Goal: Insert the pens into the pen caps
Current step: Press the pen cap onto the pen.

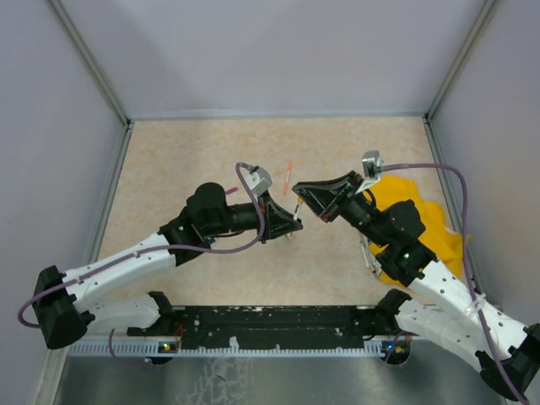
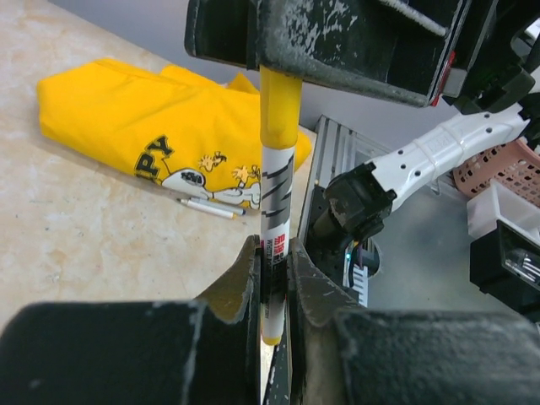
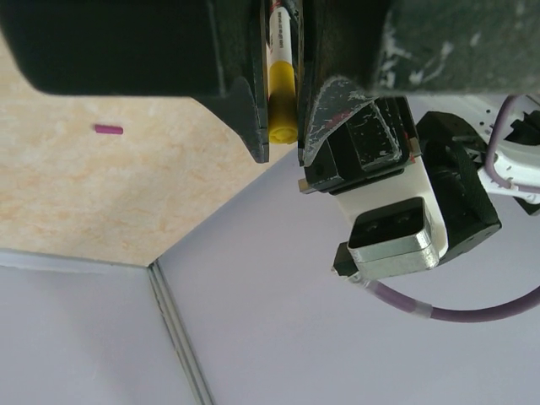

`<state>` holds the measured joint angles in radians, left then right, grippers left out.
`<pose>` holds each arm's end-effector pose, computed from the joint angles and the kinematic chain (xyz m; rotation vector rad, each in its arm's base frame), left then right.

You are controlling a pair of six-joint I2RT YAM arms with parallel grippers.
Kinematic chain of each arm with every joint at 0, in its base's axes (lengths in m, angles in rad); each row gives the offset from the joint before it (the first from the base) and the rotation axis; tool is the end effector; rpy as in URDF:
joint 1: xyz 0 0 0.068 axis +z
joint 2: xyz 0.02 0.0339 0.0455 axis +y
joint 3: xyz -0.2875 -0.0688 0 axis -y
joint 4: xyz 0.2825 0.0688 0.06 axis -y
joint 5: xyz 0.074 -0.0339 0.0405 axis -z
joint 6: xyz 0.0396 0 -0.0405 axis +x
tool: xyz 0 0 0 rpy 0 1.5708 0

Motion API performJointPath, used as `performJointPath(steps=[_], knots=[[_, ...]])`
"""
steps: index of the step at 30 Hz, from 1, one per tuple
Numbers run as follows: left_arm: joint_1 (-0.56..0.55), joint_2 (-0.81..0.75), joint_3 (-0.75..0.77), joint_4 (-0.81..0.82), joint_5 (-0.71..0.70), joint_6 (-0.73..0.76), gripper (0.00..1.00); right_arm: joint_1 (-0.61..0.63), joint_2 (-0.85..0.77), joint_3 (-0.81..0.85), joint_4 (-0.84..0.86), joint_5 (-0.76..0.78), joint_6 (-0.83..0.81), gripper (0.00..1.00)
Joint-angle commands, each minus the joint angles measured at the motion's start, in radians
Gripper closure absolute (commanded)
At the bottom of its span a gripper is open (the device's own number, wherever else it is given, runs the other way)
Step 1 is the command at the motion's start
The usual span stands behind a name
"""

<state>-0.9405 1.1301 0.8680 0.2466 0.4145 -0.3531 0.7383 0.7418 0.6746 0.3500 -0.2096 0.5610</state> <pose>0.1616 -0.2485 0.3566 0.8372 1.5404 -1.3068 0.1440 0.1422 0.3801 -0.3163 1.3643 1.2336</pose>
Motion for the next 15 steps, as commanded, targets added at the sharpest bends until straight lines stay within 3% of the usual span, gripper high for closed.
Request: performJointPath(steps=[1,9,15], knots=[[0.022,-0.01,0.168,0.34,-0.117,0.022,1.0,0.069,-0.001,-0.011,-0.348,-0.078,-0.047,1.0],[0.022,0.048,0.204,0.256,-0.065,0.041,1.0,0.069,0.029,0.226,-0.445,0.031,-0.225,0.98],[0.023,0.045,0.222,0.162,-0.038,0.068,1.0,0.069,0.004,0.31,-0.437,0.076,-0.27,0.78]])
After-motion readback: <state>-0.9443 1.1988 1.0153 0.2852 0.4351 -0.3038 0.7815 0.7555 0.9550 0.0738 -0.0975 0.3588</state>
